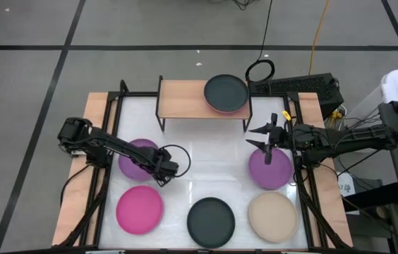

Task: Place and stack plates onto a shelf
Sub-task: Stack the left purple plate on top of the black plate on the shelf, then stack the purple plate on top of the purple plate on the shelf

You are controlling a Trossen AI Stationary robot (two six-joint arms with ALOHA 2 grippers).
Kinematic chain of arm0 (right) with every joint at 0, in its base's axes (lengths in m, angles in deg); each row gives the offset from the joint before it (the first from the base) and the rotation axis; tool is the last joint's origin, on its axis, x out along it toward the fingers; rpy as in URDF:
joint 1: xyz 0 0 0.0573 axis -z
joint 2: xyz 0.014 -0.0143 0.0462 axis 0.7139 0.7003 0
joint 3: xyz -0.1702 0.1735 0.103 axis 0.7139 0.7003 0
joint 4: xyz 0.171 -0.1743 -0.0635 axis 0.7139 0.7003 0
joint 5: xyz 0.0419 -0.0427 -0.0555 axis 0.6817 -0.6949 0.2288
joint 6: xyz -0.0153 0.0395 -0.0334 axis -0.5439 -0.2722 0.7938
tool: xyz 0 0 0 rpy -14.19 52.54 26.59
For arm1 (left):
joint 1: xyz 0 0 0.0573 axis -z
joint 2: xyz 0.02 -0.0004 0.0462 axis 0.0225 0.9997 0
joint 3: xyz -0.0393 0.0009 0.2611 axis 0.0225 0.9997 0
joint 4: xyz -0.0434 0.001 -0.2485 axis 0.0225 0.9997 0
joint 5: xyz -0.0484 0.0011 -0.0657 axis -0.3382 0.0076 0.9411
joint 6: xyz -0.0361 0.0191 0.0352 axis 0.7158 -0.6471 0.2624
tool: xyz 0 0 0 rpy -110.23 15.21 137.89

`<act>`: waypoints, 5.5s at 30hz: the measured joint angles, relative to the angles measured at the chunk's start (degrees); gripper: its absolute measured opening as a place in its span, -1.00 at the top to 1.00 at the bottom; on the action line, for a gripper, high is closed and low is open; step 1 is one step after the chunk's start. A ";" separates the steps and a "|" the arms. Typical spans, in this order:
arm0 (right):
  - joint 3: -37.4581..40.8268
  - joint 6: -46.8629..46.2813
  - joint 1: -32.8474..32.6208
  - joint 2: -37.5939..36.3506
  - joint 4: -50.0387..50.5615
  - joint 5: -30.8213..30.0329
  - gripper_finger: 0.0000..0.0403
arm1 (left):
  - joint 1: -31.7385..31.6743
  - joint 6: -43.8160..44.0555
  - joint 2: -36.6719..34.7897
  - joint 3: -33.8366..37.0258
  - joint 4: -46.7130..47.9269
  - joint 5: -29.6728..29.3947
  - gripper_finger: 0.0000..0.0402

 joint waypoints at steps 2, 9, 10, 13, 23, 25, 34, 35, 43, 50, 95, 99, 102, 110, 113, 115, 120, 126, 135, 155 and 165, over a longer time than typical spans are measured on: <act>0.00 0.00 0.00 0.01 0.00 0.01 0.22 | -0.02 -0.09 0.00 0.71 -0.97 0.59 0.04; 0.00 0.00 0.00 0.02 0.00 0.00 0.22 | -0.02 -2.27 0.00 1.12 -2.03 0.68 0.44; 0.00 -0.01 0.00 0.02 0.00 0.00 0.22 | -0.02 -2.69 0.00 1.11 -2.02 0.69 0.55; 0.00 -0.02 0.00 0.02 0.00 0.00 0.22 | -0.05 -2.91 -0.05 1.06 -0.70 0.52 0.86; 0.00 -0.01 0.02 0.31 -0.02 -0.04 0.22 | 0.73 -4.75 -4.24 -10.21 12.16 1.88 0.93; 0.00 -0.02 0.02 0.62 -0.04 -0.07 0.22 | 1.53 -5.92 -5.52 -13.60 14.24 0.56 0.93; 0.00 -0.02 0.06 0.95 -0.04 -0.15 0.22 | 3.69 -27.43 -6.77 -26.42 4.62 -2.58 0.94; 0.00 0.00 0.07 0.94 -0.04 -0.15 0.22 | 3.63 -30.07 -6.71 -26.68 3.24 -2.80 0.94; 0.00 0.00 0.07 0.94 -0.04 -0.18 0.22 | 1.13 -41.29 -6.71 -27.05 -2.84 -2.99 0.94; 0.00 0.20 0.06 0.94 -0.03 -0.22 0.22 | -0.15 -46.10 -6.71 -27.05 -5.99 -3.08 0.94; 0.00 2.73 0.07 0.85 -9.99 4.52 0.22 | -20.75 -85.82 -2.92 -34.09 -22.47 -5.99 0.94; 0.00 2.77 0.07 0.85 -10.10 4.52 0.22 | -22.04 -89.62 1.48 -39.90 -19.49 -5.55 0.94; 0.00 2.77 0.07 0.85 -10.10 4.55 0.22 | -23.90 -91.58 5.18 -43.62 -18.19 -5.10 0.94; 0.00 2.38 0.07 0.85 -9.52 4.68 0.22 | -27.16 -96.99 13.70 -49.35 -16.65 -3.43 0.94; 0.00 2.78 0.07 0.85 -9.47 4.66 0.22 | -27.49 -98.29 15.73 -50.35 -17.06 -3.39 0.93; 0.00 3.47 0.07 0.85 -9.03 4.64 0.22 | -27.63 -98.83 16.37 -50.44 -18.27 -3.34 0.88; 0.00 3.64 0.07 0.85 -8.87 4.61 0.22 | -28.06 -98.76 16.56 -50.46 -19.01 -3.43 0.72; 0.00 3.30 0.07 0.85 -8.14 4.59 0.22 | -27.74 -97.48 16.17 -50.50 -18.97 -4.12 0.48; 0.00 2.64 0.06 0.85 -7.32 4.56 0.22 | -26.07 -94.15 14.38 -50.50 -17.80 -9.01 0.04; -0.02 0.63 0.04 0.87 -1.99 4.52 0.22 | -12.19 -74.52 -11.24 -40.26 -20.64 -11.17 -0.11; -0.02 -0.02 0.04 0.87 -1.23 4.52 0.22 | -7.63 -68.68 -26.84 -3.92 -55.24 -12.02 -0.11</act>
